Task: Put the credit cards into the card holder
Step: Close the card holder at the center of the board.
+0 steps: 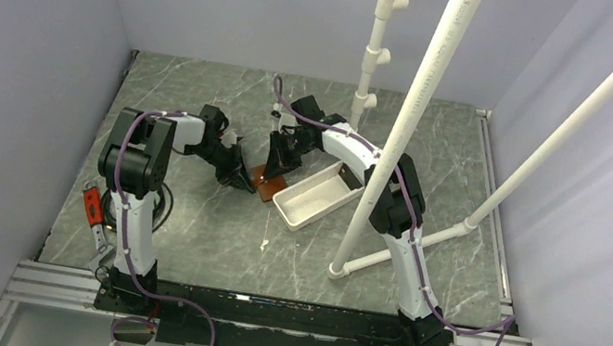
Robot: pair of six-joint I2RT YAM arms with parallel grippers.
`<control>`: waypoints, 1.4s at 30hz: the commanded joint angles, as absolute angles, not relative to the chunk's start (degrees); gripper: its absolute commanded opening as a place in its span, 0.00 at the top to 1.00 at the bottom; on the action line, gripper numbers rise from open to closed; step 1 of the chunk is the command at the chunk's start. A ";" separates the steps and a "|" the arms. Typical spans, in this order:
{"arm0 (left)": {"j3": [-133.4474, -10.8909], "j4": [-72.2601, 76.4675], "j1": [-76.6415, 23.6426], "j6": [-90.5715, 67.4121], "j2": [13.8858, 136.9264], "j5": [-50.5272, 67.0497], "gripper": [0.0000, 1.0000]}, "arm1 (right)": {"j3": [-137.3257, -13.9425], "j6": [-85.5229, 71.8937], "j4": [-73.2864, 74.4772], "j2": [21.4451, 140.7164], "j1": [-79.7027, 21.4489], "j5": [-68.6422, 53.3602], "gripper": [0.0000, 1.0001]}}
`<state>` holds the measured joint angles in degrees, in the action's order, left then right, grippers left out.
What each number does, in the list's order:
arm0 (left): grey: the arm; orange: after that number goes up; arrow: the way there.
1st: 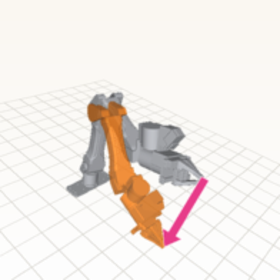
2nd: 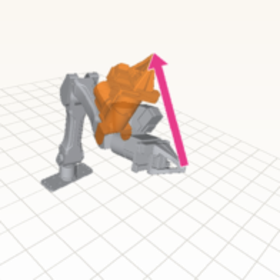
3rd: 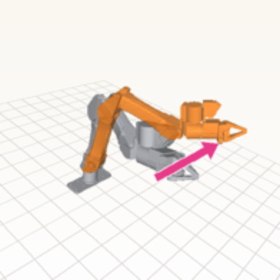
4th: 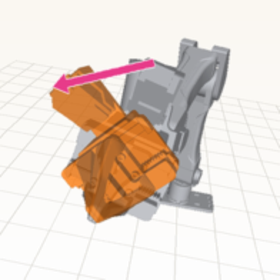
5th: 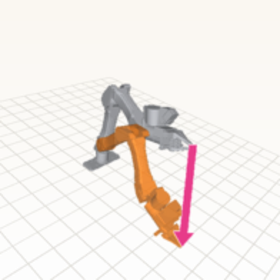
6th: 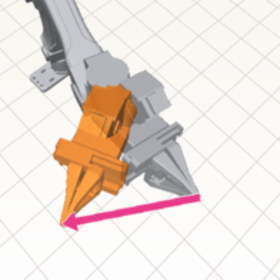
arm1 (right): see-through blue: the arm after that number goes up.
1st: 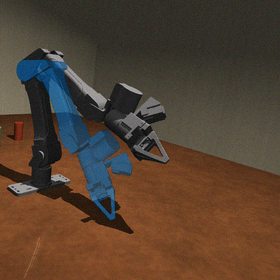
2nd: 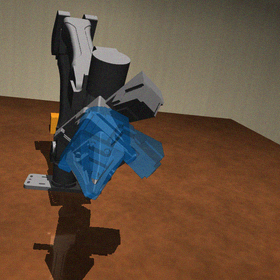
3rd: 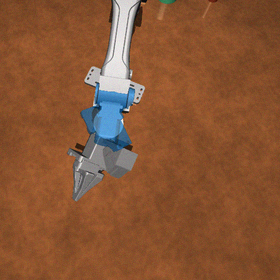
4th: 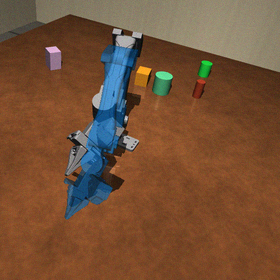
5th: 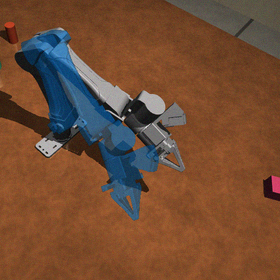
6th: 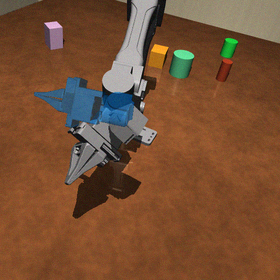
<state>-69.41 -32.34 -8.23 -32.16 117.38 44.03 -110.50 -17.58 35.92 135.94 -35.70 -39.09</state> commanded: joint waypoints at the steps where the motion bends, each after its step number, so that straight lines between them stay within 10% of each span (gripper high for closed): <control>1: -71.32 -32.22 -8.26 -30.50 116.44 41.81 1.00 | -111.73 -17.68 34.35 134.83 -35.68 -41.00 0.88; 42: -83.59 -33.32 -9.05 -31.44 126.76 39.99 1.00 | -109.05 -15.90 35.09 129.51 -35.77 -36.03 1.00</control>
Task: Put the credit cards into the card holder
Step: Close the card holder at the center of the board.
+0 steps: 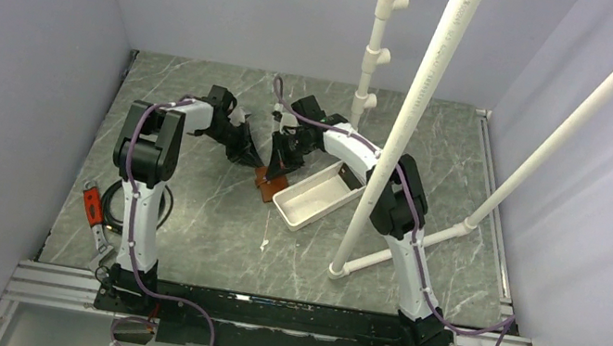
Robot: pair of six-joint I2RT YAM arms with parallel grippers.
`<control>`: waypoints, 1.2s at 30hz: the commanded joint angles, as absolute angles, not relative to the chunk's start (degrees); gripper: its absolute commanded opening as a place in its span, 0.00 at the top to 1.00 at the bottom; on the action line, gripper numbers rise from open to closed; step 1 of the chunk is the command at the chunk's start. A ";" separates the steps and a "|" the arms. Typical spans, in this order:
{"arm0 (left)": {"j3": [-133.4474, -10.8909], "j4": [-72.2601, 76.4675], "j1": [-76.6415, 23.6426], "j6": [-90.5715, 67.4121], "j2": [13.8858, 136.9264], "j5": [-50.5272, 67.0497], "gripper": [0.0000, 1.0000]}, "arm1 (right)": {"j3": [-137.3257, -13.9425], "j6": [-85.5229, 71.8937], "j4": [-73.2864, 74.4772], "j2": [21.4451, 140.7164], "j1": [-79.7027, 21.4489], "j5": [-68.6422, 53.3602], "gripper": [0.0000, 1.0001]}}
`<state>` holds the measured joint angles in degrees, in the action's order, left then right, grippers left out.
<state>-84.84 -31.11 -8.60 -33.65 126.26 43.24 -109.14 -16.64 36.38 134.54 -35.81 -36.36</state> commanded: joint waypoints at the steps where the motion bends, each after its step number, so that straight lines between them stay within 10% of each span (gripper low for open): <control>1: -83.58 -33.39 -9.05 -31.30 126.74 39.79 1.00 | -108.67 -16.09 34.58 129.13 -35.77 -36.45 1.00; 36: -90.16 -38.36 -8.87 -29.48 120.34 41.23 1.00 | -105.76 -16.61 39.36 130.32 -35.94 -31.44 1.00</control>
<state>-88.03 -37.08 -8.60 -30.44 125.49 40.71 -104.66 -16.95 36.88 131.11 -35.81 -32.97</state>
